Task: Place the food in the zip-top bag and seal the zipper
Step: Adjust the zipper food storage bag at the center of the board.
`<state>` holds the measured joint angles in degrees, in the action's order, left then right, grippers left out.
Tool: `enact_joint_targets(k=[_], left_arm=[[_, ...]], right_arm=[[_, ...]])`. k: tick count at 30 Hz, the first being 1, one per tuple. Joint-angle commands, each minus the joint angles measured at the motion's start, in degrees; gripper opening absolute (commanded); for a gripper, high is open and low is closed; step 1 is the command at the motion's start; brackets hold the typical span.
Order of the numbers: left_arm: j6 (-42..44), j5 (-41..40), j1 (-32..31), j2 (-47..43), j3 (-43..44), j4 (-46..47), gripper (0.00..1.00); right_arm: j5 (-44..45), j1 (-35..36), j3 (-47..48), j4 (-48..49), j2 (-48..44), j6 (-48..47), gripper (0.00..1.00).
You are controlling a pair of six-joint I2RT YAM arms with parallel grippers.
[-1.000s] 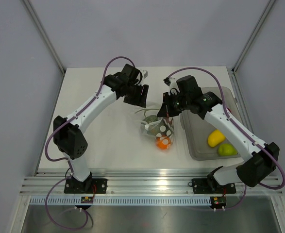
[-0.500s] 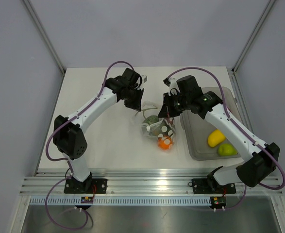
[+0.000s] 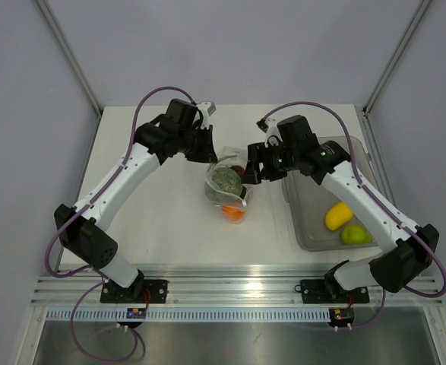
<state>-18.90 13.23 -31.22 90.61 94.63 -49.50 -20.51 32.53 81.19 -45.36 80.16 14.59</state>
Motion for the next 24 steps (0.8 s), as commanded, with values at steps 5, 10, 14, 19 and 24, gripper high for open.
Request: enact_joint_targets(k=[5, 10, 14, 19, 24], left_arm=[[-5.8, 4.6, 0.4, -1.0, -4.0, 5.6, 0.0], [-7.2, 3.6, 0.4, -0.9, -5.6, 5.6, 0.0], [-9.2, 3.8, 0.3, -1.3, -7.4, 7.3, 0.0], [-11.2, 2.2, 0.1, -1.3, -8.1, 8.0, 0.0], [-12.2, 1.4, -0.3, -1.1, -8.3, 8.2, 0.0]], right_arm=[[12.2, 3.1, -1.0, 4.0, -6.5, 4.4, 0.85], [17.2, 6.0, -14.6, 13.8, -18.3, 6.8, 0.86], [22.3, 9.5, -20.4, 18.4, -22.8, 7.3, 0.82], [29.0, 16.7, -23.4, 20.7, -25.0, 6.8, 0.8], [36.1, 24.2, -24.3, 21.1, -22.9, 5.7, 0.77]])
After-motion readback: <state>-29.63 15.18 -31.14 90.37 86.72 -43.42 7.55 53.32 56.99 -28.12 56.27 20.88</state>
